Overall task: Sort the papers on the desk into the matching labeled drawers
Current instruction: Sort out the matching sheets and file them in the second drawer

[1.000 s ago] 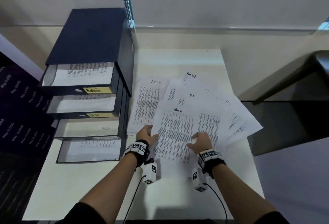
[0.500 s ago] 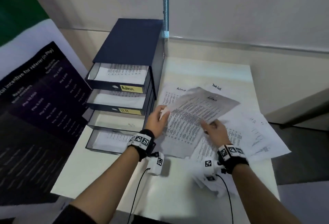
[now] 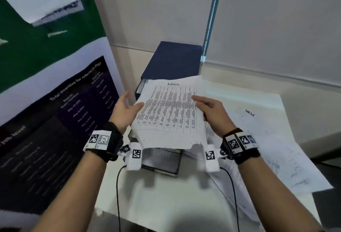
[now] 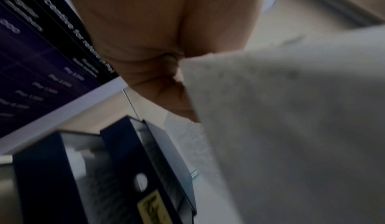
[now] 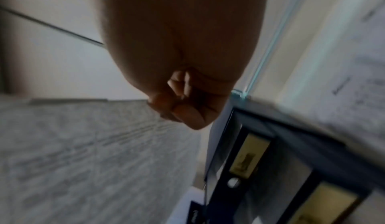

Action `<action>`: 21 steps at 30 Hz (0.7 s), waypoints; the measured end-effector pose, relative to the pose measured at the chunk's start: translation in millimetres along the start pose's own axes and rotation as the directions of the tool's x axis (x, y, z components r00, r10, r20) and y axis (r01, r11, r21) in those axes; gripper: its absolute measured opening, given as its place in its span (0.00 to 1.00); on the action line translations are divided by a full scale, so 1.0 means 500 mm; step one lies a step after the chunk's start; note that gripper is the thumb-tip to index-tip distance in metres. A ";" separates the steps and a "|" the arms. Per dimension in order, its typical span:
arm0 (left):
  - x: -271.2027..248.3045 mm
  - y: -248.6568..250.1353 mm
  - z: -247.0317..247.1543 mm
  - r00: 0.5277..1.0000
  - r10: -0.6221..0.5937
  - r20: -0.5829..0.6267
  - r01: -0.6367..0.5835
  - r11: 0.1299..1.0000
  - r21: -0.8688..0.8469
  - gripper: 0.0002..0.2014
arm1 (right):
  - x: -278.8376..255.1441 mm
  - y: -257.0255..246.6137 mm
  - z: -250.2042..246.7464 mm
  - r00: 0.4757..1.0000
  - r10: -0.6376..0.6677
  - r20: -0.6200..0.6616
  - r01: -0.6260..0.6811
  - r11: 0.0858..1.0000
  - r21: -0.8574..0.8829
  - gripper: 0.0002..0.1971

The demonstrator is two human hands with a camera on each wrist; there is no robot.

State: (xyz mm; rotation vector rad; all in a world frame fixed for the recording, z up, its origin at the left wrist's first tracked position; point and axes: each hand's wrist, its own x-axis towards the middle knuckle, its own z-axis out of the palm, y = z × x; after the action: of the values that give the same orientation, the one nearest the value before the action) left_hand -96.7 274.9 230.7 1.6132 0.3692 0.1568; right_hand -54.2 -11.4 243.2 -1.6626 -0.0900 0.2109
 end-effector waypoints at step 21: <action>0.164 -0.046 -0.039 0.995 0.095 0.020 -0.097 0.964 0.249 0.13 | 0.129 0.000 0.121 0.930 0.361 0.067 -0.366 0.925 0.100 0.15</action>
State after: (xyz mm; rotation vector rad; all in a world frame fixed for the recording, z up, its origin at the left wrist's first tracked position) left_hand -29.4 321.2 199.4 1.8821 0.3141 0.1827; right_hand -2.5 59.8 232.1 -1.5531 0.1949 0.5281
